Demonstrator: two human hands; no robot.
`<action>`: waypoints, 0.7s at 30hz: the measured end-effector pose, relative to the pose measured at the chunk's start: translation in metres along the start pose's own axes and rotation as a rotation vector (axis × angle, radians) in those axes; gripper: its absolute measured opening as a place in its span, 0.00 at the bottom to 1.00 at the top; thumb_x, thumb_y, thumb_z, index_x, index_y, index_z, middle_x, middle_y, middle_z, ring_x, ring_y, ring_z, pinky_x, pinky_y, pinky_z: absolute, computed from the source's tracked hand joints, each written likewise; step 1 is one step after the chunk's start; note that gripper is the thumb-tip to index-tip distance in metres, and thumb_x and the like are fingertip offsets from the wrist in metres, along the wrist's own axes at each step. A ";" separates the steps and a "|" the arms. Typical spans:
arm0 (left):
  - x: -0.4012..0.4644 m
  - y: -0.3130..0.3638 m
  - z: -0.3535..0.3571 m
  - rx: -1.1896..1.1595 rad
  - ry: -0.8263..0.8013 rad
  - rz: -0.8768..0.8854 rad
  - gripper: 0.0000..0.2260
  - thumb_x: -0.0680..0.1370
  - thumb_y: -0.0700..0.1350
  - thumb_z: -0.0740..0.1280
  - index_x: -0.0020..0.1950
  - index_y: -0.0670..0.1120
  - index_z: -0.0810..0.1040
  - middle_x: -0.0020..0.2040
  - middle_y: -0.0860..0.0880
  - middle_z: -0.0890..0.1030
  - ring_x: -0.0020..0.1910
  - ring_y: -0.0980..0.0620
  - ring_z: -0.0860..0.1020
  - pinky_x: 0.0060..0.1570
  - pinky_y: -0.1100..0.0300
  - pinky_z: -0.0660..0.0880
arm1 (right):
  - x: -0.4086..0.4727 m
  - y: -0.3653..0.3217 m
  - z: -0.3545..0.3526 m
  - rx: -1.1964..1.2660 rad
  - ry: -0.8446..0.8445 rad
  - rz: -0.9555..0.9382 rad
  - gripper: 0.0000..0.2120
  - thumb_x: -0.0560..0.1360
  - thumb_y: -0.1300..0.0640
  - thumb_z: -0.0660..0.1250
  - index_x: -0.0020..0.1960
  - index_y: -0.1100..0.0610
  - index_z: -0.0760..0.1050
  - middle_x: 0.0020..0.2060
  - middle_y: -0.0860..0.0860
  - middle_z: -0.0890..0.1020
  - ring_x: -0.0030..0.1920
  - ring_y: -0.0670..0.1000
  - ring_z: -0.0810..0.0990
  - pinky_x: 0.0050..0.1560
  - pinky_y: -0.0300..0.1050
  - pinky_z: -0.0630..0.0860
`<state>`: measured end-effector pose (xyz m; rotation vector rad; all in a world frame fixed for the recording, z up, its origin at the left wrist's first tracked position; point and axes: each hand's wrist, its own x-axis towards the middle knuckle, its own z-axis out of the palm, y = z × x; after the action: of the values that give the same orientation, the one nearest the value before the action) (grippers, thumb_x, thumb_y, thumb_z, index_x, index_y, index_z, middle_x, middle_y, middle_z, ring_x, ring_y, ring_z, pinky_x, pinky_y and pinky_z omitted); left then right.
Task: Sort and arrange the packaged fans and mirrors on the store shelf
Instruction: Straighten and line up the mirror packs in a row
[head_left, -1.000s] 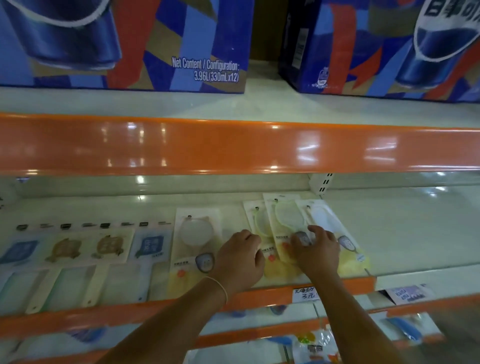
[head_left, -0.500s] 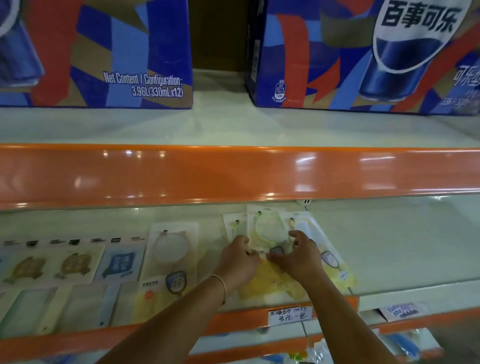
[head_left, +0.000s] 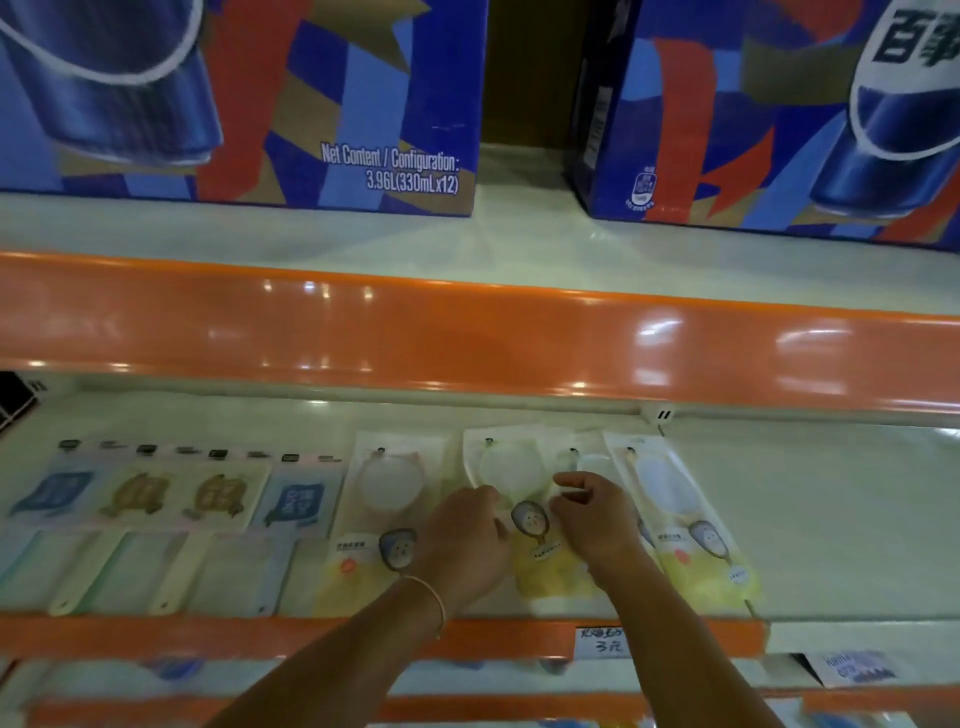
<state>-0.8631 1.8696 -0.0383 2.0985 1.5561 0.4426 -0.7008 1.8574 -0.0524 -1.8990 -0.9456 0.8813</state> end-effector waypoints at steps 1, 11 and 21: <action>-0.003 -0.006 -0.003 0.000 0.002 -0.012 0.16 0.79 0.45 0.59 0.66 0.48 0.73 0.61 0.49 0.77 0.59 0.50 0.75 0.57 0.57 0.73 | -0.003 -0.001 0.007 0.007 -0.011 0.002 0.13 0.74 0.63 0.67 0.56 0.52 0.78 0.43 0.46 0.80 0.40 0.45 0.79 0.33 0.37 0.74; -0.023 -0.039 -0.013 0.048 -0.048 0.011 0.14 0.78 0.45 0.59 0.62 0.47 0.76 0.57 0.47 0.79 0.56 0.48 0.77 0.54 0.56 0.74 | -0.040 0.001 0.046 -0.006 -0.006 0.009 0.15 0.75 0.62 0.63 0.58 0.52 0.78 0.41 0.43 0.80 0.40 0.44 0.79 0.39 0.40 0.77; -0.025 -0.022 -0.008 0.148 -0.129 0.066 0.07 0.75 0.39 0.61 0.53 0.44 0.75 0.55 0.45 0.76 0.51 0.45 0.78 0.41 0.57 0.70 | -0.052 0.002 0.046 -0.052 0.009 -0.035 0.12 0.71 0.57 0.67 0.53 0.50 0.82 0.44 0.51 0.85 0.47 0.55 0.82 0.49 0.55 0.80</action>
<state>-0.8922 1.8521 -0.0430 2.2482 1.4891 0.2152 -0.7633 1.8286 -0.0625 -1.9228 -1.0026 0.8341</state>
